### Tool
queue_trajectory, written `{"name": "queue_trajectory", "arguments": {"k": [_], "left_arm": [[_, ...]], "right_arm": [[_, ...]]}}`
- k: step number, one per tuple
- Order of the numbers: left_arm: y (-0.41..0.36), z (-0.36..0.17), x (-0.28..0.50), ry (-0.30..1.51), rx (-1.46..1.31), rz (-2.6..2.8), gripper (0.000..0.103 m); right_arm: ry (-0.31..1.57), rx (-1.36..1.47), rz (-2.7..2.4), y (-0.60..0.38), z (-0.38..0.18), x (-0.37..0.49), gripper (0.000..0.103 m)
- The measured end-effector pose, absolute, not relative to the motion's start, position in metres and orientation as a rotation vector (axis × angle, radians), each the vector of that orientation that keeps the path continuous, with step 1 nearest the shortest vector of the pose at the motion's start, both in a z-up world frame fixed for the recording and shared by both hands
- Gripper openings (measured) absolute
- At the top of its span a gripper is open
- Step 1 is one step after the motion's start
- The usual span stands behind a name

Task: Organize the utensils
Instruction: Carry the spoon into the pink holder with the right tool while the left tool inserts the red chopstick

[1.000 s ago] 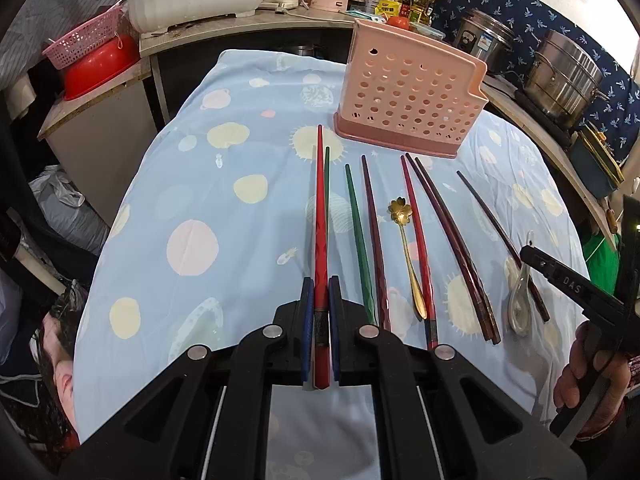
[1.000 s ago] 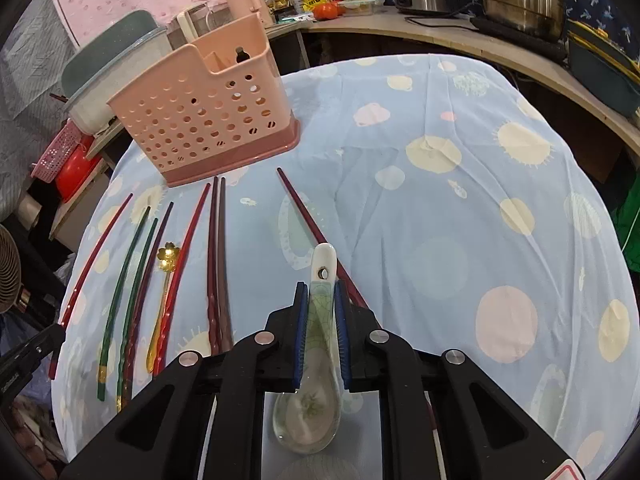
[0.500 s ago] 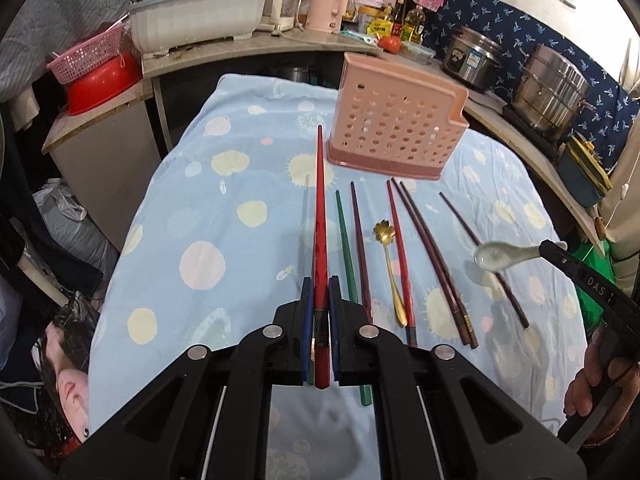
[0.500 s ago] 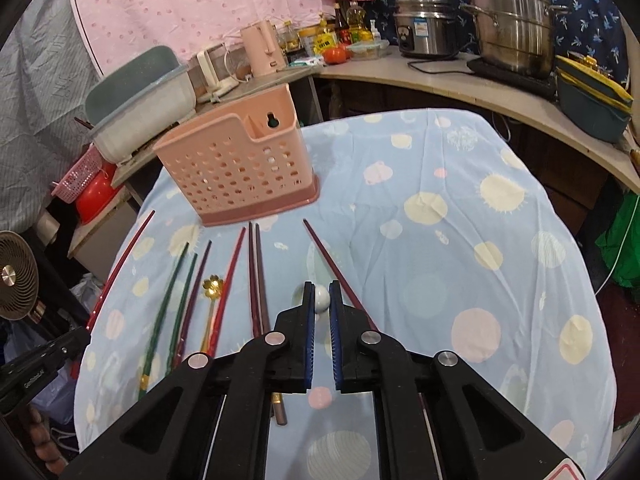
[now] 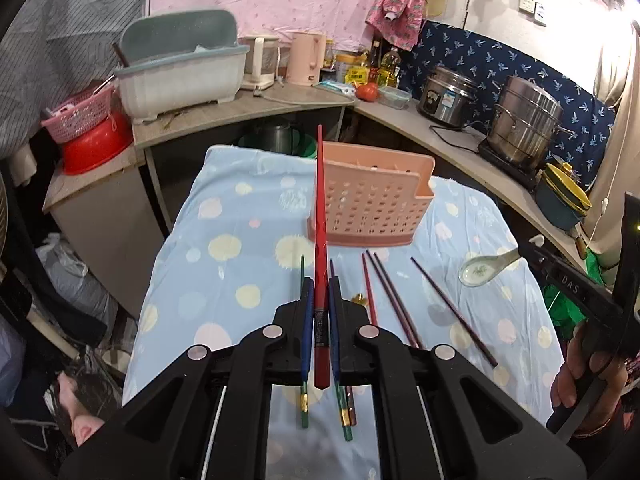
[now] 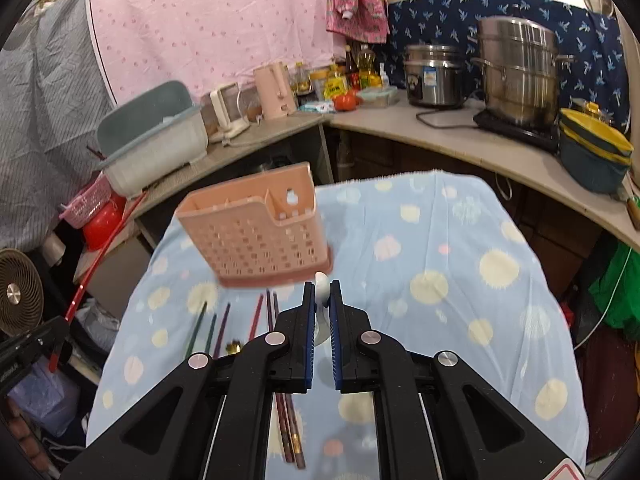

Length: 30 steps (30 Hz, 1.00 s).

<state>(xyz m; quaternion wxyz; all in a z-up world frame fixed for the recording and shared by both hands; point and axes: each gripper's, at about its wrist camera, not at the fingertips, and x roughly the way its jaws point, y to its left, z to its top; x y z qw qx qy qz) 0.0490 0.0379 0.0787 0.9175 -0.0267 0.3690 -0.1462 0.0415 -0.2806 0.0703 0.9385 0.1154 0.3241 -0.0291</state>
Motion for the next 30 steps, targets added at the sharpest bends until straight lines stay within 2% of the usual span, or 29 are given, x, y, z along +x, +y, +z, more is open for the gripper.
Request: {"name": "queue_trajectory", "arguments": {"k": [6,12,24,30], "left_arm": [[0.022,0.088,0.071,0.788,-0.053,-0.330,0.007],[0.011,0.089,0.091,0.834,-0.079,-0.361,0.007],[0.018,0.072,0.079,0.833,-0.116,-0.369,0.007],[0.030,0.101,0.066,0.755,-0.116,-0.371,0.007]], "right_arm": [[0.579,0.216,-0.069,-0.281,0.108,0.062,0.008],[0.551,0.220,-0.079,-0.284,0.122,0.079,0.008],[0.607,0.231,-0.070,-0.276,0.096,0.065,0.008],[0.609,0.229,-0.057,-0.271,0.096,0.059,0.008]]}}
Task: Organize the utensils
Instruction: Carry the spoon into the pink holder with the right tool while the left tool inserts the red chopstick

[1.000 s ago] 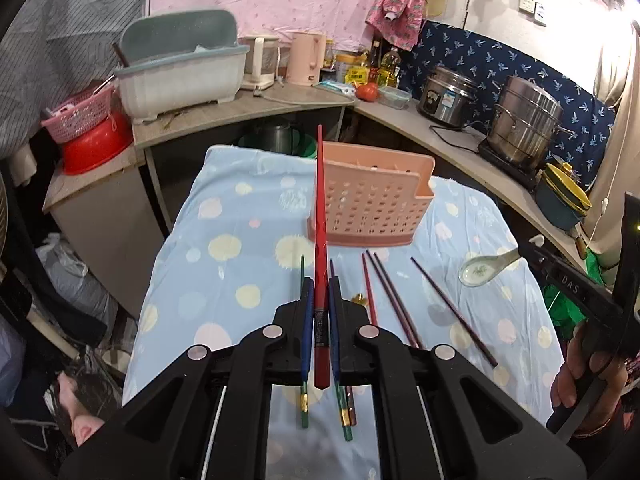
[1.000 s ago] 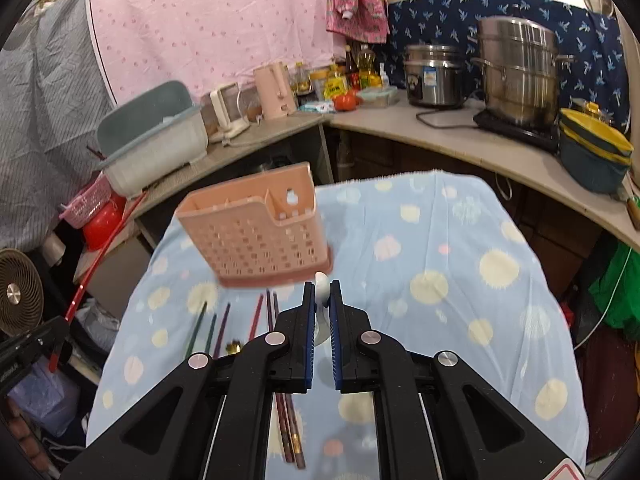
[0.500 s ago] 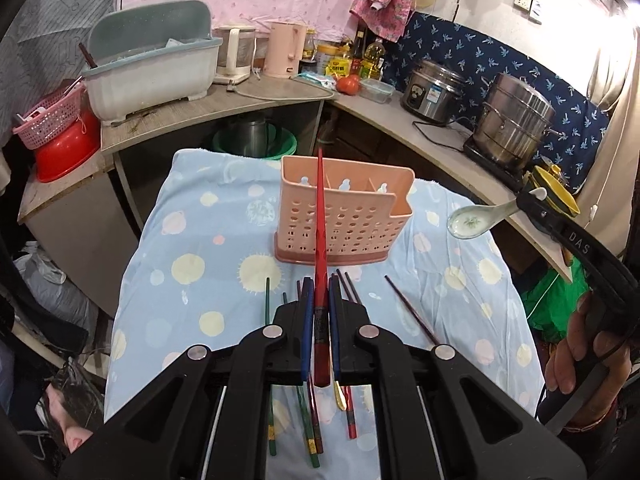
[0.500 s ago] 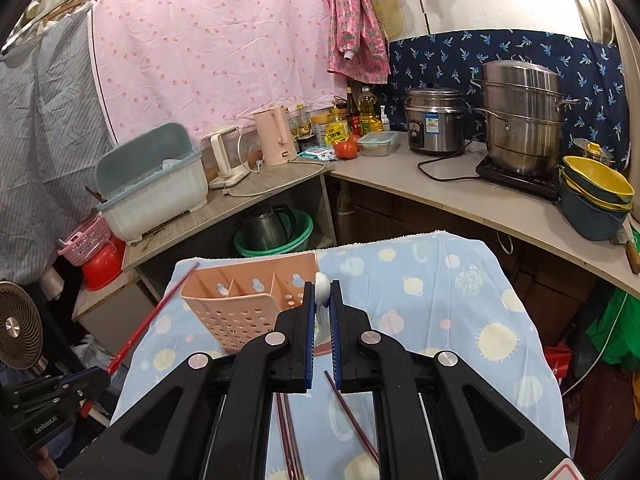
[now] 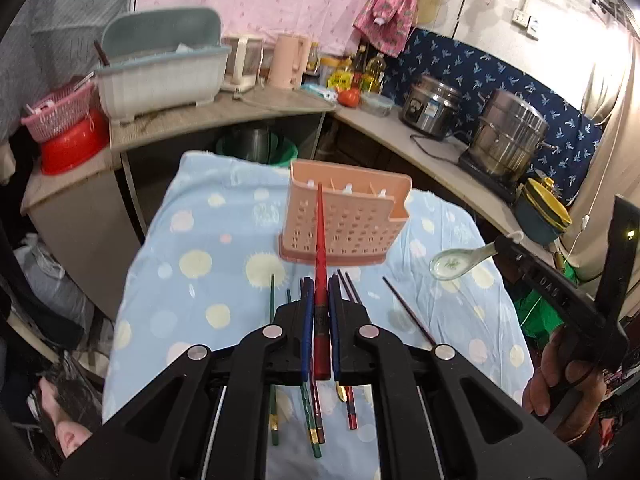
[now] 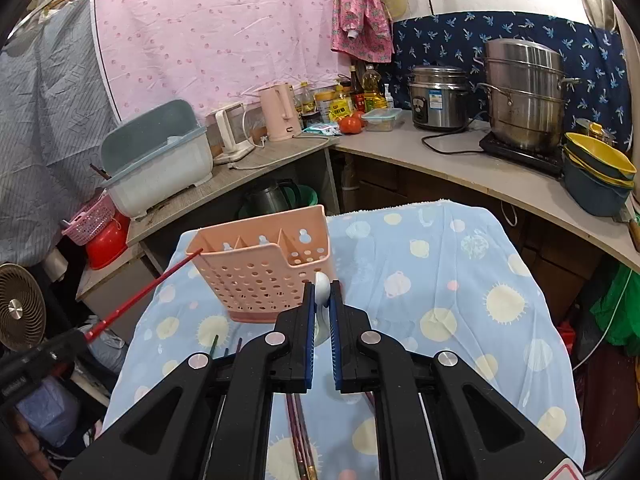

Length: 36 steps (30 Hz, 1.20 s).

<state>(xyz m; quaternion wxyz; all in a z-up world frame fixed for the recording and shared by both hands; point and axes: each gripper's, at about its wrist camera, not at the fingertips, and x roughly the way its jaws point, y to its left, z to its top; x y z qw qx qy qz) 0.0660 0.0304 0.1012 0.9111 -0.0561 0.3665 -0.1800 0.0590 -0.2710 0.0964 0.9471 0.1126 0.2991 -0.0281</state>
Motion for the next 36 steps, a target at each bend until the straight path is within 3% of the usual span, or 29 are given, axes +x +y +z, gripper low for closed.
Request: {"name": "queue_trajectory", "arguments": {"k": [20,30,36], "left_arm": [[0.012,0.228,0.137,0.459,-0.032,-0.317,0.007],[-0.011,0.240,0.188,0.425,-0.044,-0.314,0.007],[-0.029,0.215,0.215,0.465,-0.029,-0.313,0.007]], "right_arm": [[0.496,0.156,-0.078,-0.270,0.153,0.120,0.008],[0.542,0.137,-0.079,-0.263,0.137,0.172,0.007],[0.600,0.136,-0.093,-0.262,0.110,0.195,0.007]]}}
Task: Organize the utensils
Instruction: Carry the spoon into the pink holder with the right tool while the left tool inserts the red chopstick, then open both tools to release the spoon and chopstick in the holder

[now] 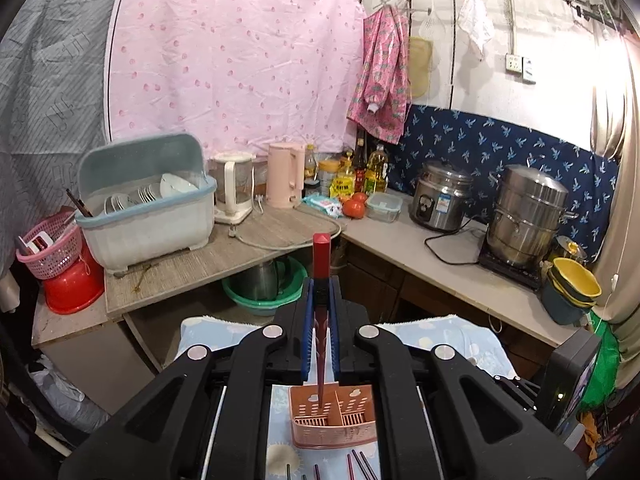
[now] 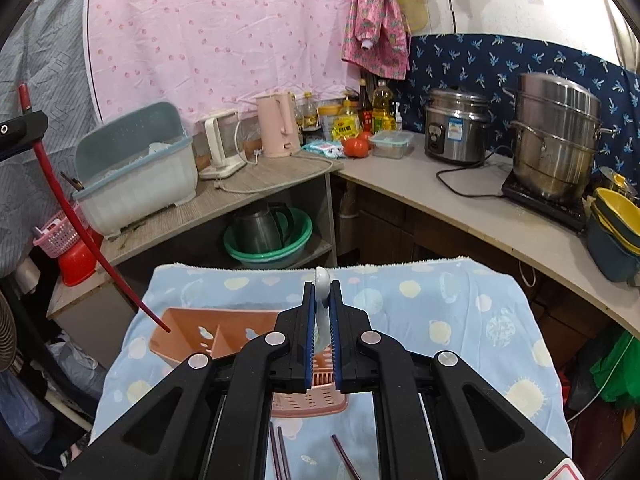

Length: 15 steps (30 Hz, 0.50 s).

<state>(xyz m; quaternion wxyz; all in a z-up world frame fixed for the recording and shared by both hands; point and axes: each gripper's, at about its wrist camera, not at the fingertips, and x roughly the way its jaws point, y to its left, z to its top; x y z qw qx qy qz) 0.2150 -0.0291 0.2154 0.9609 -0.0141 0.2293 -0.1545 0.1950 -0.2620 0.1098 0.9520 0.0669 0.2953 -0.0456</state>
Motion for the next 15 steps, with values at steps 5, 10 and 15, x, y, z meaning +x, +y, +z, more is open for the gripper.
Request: {"name": "queue_trajectory", "arguments": {"k": [5,10,15], "left_arm": [[-0.032,0.188,0.231,0.526,-0.039,-0.315,0.007],[-0.032,0.172,0.239,0.554,-0.035,-0.299,0.007],[-0.031,0.162,0.244,0.570,-0.031,-0.274,0.008]], "right_arm": [[0.642,0.127,-0.099,-0.260,0.090,0.207,0.008],[0.665,0.124,-0.101,-0.258,0.078,0.215,0.008],[0.679,0.110,-0.101,-0.253,0.073,0.220,0.008]]}}
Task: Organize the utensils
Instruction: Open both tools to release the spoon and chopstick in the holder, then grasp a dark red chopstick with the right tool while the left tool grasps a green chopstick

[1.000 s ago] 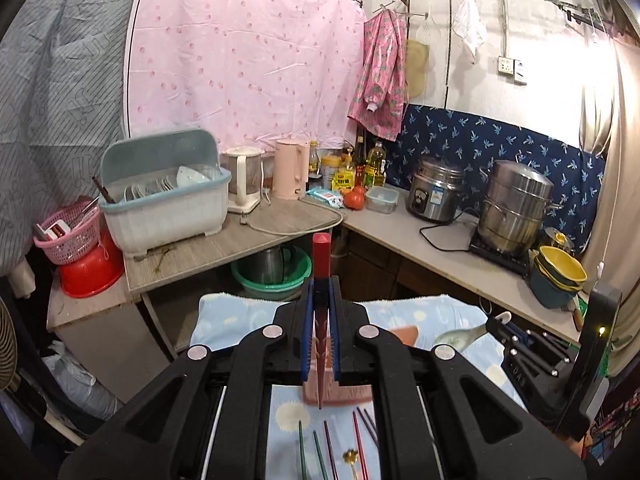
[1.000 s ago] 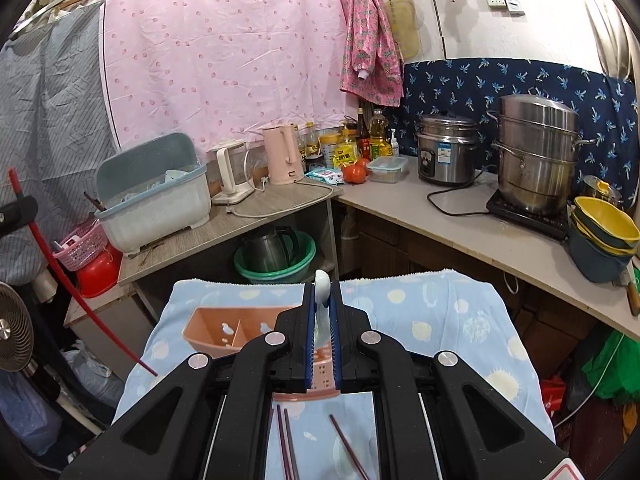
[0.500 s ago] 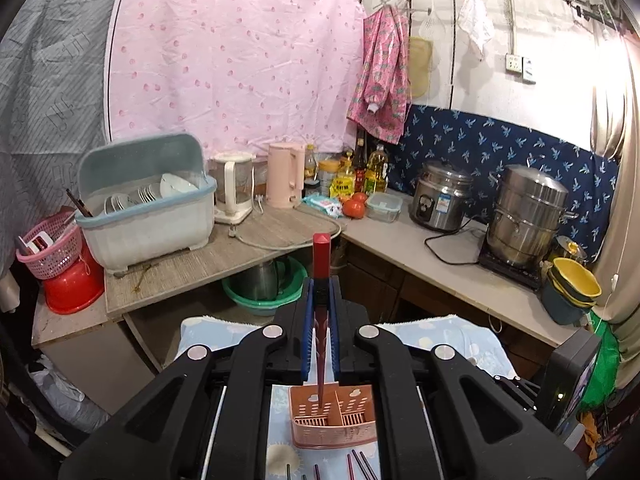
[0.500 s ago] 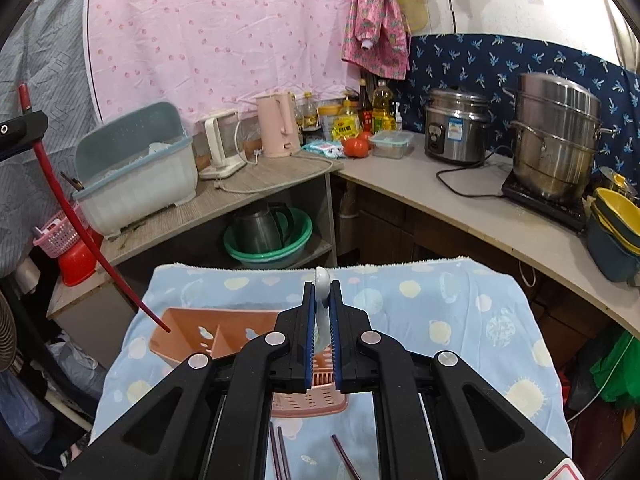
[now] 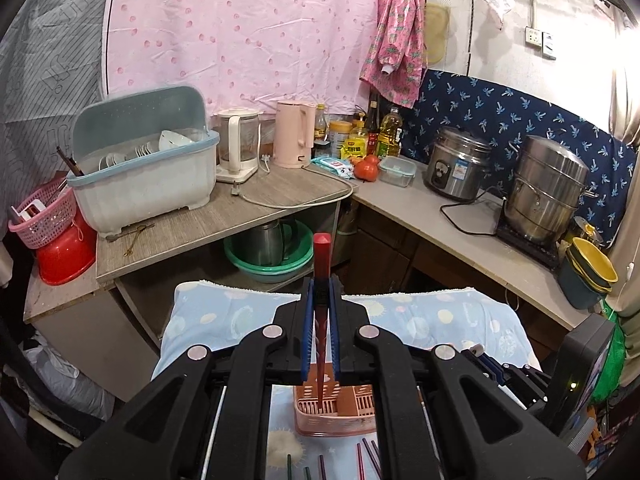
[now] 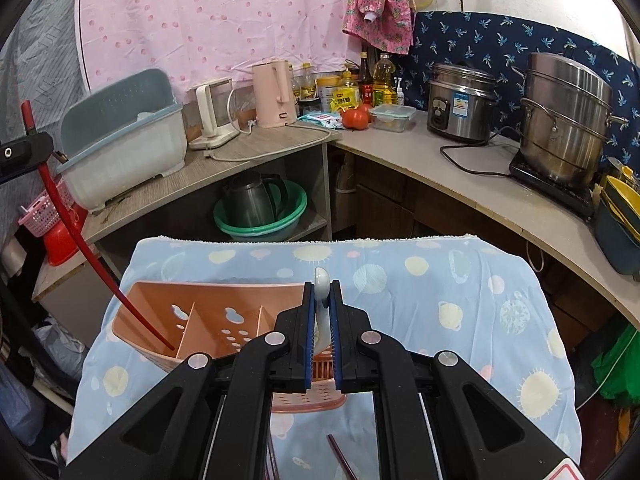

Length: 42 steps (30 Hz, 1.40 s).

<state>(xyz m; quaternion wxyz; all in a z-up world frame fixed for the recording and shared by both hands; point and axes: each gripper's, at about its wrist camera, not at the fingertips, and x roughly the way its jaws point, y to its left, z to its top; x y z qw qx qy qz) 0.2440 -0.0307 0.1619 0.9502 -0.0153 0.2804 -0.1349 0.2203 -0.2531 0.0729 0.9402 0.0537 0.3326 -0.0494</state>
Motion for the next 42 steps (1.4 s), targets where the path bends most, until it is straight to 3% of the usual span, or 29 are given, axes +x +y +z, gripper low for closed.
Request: {"name": "queue_trajectory", "arguments": {"k": [2,4,7,22,30,42], "left_arm": [[-0.029,0.160,0.244,0.568,-0.037,-0.261,0.010],[-0.028,0.159,0.244,0.571,-0.036,-0.256,0.026],[-0.022,0.160,0.239,0.559,-0.040,-0.236,0.041],[-0.002,0.165,0.173,0.546,-0.020,-0.231,0.043],[0.011,0.104,0.119,0.682,-0.010,-0.230,0.043],[0.028,-0.009,0.049,0.894,-0.006,-0.229,0.043]], "right_arm": [[0.664,0.107,-0.106,-0.251,0.075,0.218,0.014],[0.644,0.105,-0.107,-0.250,0.080,0.214,0.023],[0.621,0.112,-0.103,-0.250,0.088,0.205,0.027],[0.582,0.128,-0.107,-0.254,0.106,0.110,0.030],[0.663,0.172,-0.139,-0.272,0.072,0.043,0.030],[0.896,0.220,-0.217,-0.301,-0.032,-0.028,0.030]]}}
